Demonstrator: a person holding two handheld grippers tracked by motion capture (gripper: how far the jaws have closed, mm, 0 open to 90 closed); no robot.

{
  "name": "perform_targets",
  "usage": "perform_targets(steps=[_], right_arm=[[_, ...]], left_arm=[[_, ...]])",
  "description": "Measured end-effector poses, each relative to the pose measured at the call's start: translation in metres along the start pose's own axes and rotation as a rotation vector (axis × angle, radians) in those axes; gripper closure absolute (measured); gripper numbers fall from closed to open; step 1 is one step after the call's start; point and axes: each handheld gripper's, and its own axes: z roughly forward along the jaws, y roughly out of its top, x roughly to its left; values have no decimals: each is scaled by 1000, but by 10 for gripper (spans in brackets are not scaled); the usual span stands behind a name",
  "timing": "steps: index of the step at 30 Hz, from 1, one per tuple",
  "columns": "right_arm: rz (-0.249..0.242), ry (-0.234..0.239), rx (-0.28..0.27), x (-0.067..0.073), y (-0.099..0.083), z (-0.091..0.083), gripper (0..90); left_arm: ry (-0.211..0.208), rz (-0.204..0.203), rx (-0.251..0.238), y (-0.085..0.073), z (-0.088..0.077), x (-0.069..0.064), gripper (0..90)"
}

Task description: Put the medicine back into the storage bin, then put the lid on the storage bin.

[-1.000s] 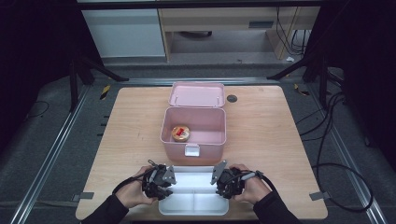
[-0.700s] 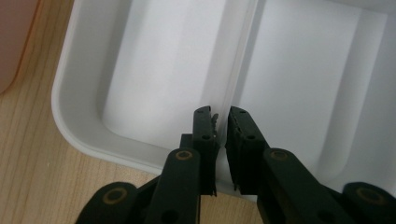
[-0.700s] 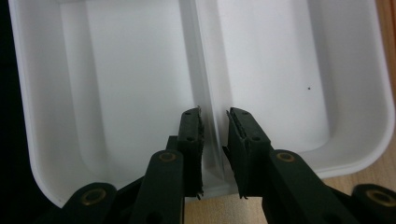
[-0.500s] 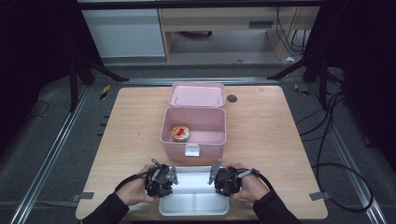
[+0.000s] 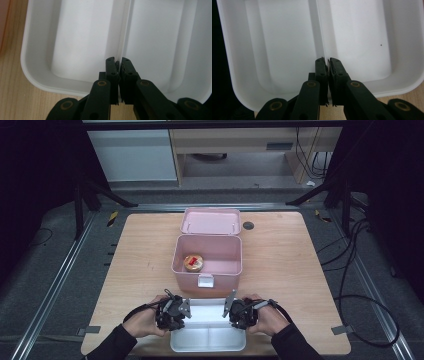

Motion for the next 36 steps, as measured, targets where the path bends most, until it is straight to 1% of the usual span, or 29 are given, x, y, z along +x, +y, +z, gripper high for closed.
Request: perform_targets(steps=[7,12,14,17,19,23,26,29,32,33,36], right_arm=[[-11,10,-21,3,2,-13,863],[-15,11,-32,7,3,-26,862],[-16,9,-37,8,4,-32,863],[-25,3,-52,11,4,-42,869],[-27,0,-54,12,4,-46,870],[-28,-6,-56,13,4,-58,870],[-36,-3,-65,13,6,-67,873],[-42,-18,-77,12,8,-78,873],[-43,-29,-91,10,11,-92,876],[-45,-30,-96,9,11,-96,876],[-47,-50,-111,6,12,-109,877]], left_arm=[[-9,17,-24,0,-18,-4,868],[-9,26,-47,1,-30,-10,874],[-7,37,-48,2,-34,-11,874],[-2,36,-55,4,-41,-10,870],[-2,43,-55,7,-46,-10,870],[0,61,-44,13,-57,-13,876],[1,65,-38,17,-68,-12,877],[10,75,-31,23,-82,-9,878],[16,84,-29,28,-95,-5,878],[23,87,-33,30,-100,-4,878],[34,94,-46,34,-110,1,876]])
